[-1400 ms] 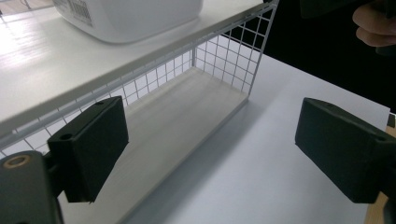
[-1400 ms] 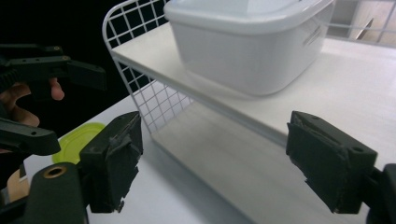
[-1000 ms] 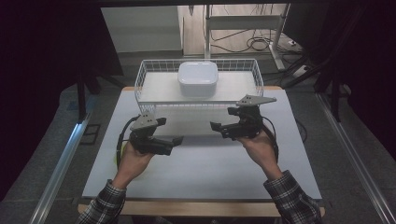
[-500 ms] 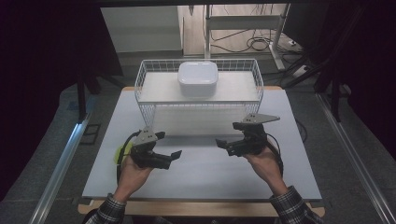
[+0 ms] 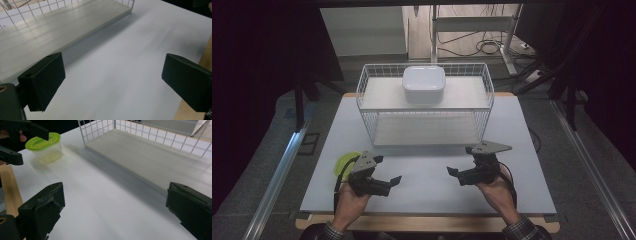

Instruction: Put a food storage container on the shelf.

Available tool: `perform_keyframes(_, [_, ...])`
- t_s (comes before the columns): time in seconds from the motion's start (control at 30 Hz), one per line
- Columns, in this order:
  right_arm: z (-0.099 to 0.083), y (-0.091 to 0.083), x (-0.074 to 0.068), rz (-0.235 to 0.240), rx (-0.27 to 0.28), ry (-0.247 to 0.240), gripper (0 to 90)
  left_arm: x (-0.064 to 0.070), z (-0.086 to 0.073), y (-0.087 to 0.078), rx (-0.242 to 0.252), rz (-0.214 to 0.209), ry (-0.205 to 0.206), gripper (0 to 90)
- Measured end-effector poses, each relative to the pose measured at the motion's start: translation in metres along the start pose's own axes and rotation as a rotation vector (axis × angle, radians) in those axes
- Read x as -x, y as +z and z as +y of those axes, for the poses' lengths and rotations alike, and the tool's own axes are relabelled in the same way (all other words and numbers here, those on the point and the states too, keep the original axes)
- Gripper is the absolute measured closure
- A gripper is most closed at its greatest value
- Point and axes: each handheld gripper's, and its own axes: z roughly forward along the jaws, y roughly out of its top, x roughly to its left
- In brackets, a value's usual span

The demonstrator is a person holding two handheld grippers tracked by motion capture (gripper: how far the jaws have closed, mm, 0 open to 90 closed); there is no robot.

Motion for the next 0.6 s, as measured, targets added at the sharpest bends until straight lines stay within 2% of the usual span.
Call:
perform_keyframes(0.1, [-0.009, -0.003, -0.002, 0.007, -0.024, 0.013, 2.7, 0.003, -0.011, -0.002, 0.01, -0.008, 0.011, 5.1])
perform_keyframes(0.23, [-0.022, -0.006, -0.005, 0.003, -0.038, 0.019, 3.2, 0.006, -0.024, 0.0, -0.034, 0.006, 0.023, 4.7])
perform_keyframes(0.3, [-0.027, -0.008, -0.006, -0.002, -0.04, 0.022, 3.1, 0.006, -0.028, 0.001, -0.05, 0.004, 0.011, 4.5])
perform_keyframes(0.5, [-0.04, -0.007, -0.005, -0.007, -0.075, 0.027, 3.2, 0.005, -0.027, 0.003, -0.08, -0.009, -0.031, 6.3])
perform_keyframes(0.6, [-0.041, -0.007, -0.002, 0.003, -0.083, 0.047, 3.7, 0.001, -0.026, 0.002, -0.098, -0.001, -0.033, 6.5])
